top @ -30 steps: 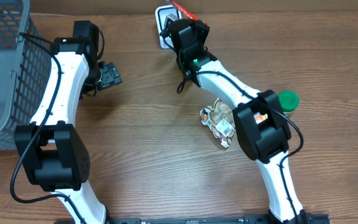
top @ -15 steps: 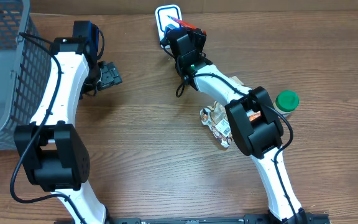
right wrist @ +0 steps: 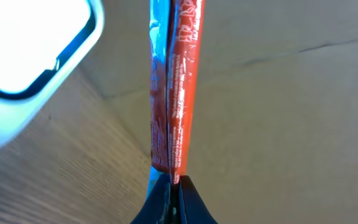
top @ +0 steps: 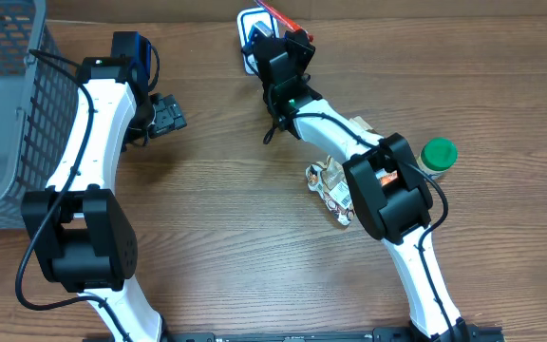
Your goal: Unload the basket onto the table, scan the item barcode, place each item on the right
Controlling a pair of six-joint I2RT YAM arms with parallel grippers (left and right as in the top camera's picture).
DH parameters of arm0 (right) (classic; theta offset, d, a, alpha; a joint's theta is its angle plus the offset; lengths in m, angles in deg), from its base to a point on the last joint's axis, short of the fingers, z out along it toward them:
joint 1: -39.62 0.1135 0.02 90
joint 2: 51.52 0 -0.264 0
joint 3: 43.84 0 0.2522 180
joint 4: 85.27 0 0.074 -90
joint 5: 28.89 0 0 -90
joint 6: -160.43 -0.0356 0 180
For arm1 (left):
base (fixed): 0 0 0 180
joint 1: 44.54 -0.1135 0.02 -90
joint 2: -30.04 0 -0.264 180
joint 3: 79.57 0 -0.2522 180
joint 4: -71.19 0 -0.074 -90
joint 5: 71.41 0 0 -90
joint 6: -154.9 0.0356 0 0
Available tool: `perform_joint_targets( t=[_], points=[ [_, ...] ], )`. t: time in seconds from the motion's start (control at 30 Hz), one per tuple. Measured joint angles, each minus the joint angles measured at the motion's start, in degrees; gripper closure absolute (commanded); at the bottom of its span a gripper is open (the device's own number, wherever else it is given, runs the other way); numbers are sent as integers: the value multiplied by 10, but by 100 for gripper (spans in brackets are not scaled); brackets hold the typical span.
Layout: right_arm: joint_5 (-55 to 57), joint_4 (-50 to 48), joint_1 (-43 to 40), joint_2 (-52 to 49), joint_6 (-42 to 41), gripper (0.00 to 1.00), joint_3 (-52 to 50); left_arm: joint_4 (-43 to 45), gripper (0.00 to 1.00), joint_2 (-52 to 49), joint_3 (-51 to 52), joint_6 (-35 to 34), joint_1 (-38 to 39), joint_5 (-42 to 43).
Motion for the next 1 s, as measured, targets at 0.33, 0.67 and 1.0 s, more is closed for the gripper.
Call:
perform_joint_targets(
  t=[0.33, 0.67, 1.0],
  points=[
    [11, 236, 22, 191, -139, 96, 1, 0, 0, 0, 0, 0, 0, 0],
    [-155, 733, 2, 332, -422, 96, 7, 0, 0, 0, 0, 0, 0, 0],
    [-310, 892, -61, 332, -588, 92, -80, 0, 0, 0, 0, 0, 0, 0]
  ],
)
